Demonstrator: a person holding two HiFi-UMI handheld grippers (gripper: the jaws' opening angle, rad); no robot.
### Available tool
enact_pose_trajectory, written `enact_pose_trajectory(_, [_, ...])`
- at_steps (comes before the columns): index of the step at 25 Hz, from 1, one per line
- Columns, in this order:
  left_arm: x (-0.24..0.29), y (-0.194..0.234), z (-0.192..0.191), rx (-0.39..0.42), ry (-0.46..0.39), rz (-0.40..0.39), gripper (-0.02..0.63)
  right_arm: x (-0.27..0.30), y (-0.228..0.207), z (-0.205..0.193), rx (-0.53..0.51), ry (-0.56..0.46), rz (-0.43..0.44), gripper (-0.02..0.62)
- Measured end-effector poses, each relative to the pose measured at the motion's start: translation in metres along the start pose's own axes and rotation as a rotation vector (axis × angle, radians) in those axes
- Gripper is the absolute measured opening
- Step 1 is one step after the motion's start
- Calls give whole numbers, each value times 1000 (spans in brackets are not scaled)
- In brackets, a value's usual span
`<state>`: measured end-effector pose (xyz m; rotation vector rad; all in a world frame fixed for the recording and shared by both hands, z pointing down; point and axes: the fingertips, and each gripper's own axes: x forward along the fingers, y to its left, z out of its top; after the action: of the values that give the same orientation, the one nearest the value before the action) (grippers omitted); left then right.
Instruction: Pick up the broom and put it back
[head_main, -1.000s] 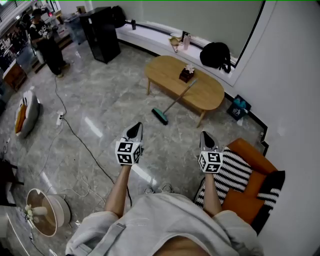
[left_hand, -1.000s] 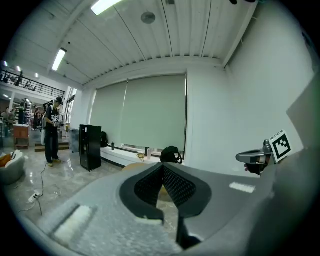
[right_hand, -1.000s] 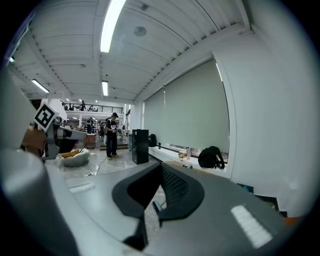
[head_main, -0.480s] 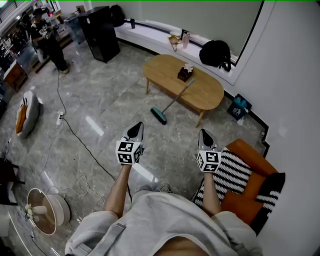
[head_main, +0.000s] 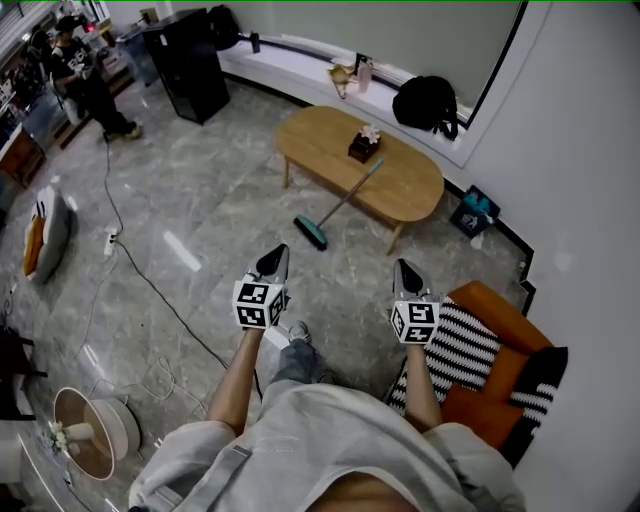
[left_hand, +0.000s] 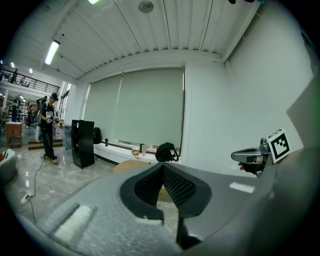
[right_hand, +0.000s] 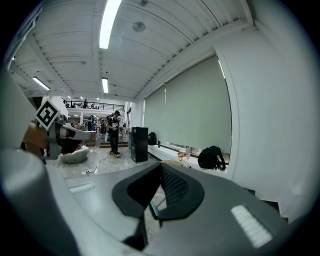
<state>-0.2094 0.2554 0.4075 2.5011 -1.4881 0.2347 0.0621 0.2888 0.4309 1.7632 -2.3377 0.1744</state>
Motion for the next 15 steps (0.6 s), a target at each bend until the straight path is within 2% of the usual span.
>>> enact_pose_trajectory(6, [51,32,11,-14,-7,-39,3,51,-3,10,-23,20,-18,3])
enact_pose_trajectory(15, [115,104,51,-27,-41,-85,3,134,2,56,-37,5,-70,3])
